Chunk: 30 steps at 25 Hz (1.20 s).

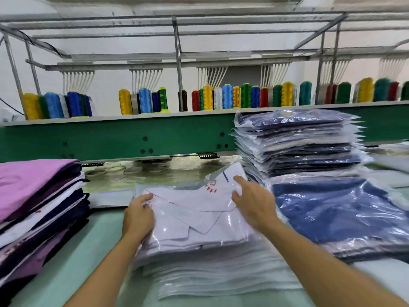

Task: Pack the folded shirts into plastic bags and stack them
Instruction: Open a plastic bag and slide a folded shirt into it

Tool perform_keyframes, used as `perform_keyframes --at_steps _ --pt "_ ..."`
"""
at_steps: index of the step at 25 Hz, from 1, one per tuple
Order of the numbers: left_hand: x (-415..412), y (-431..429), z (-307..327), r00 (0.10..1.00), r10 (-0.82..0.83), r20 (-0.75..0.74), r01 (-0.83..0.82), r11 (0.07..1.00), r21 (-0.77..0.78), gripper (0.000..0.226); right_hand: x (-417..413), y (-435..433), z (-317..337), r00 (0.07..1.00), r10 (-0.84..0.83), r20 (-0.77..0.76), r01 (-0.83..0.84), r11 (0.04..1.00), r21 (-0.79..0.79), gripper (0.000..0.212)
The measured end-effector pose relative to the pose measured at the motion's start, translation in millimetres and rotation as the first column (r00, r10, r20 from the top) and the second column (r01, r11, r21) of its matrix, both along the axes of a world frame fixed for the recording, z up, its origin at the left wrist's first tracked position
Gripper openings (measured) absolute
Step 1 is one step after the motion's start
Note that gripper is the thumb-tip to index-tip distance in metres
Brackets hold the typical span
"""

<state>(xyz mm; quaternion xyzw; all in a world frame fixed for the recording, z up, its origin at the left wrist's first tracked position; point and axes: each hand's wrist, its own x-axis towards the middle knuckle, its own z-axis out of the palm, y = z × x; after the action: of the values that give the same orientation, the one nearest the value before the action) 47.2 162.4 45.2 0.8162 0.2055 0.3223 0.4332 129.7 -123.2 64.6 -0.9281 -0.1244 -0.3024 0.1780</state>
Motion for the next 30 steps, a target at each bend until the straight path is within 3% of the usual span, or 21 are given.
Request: perform_keyframes --at_steps 5,15,21,24,25,27,28,30 --pt "13 -69 36 0.986 -0.139 0.092 0.147 0.985 -0.09 0.051 -6 -85 39 0.988 -0.154 -0.01 0.154 0.988 -0.007 0.044" --pt "63 -264 57 0.873 -0.484 0.052 0.486 0.874 -0.03 0.046 23 -269 34 0.86 -0.505 -0.073 0.498 0.862 -0.098 0.038" --pt "102 -324 49 0.711 -0.69 -0.136 0.66 0.722 -0.208 0.045 49 -344 18 0.741 -0.661 -0.118 0.638 0.748 -0.183 0.036" --pt "113 -333 45 0.583 -0.749 -0.316 0.673 0.663 -0.328 0.037 59 -359 7 0.695 -0.693 -0.192 0.672 0.721 -0.167 0.036" --pt "115 -331 47 0.545 -0.718 -0.434 0.688 0.678 -0.258 0.038 63 -357 3 0.687 -0.692 -0.222 0.674 0.721 -0.16 0.036" --pt "124 -329 48 0.565 -0.421 -0.71 0.737 0.643 0.205 0.06 71 -350 -4 0.693 -0.673 -0.26 0.651 0.739 -0.176 0.039" --pt "128 -332 48 0.632 -0.258 -0.731 0.715 0.558 0.421 0.073 76 -345 -7 0.715 -0.649 -0.259 0.615 0.761 -0.206 0.044" --pt "130 -348 46 0.701 -0.187 -0.688 0.691 0.418 0.591 0.084 85 -334 -12 0.765 -0.591 -0.254 0.524 0.801 -0.289 0.055"
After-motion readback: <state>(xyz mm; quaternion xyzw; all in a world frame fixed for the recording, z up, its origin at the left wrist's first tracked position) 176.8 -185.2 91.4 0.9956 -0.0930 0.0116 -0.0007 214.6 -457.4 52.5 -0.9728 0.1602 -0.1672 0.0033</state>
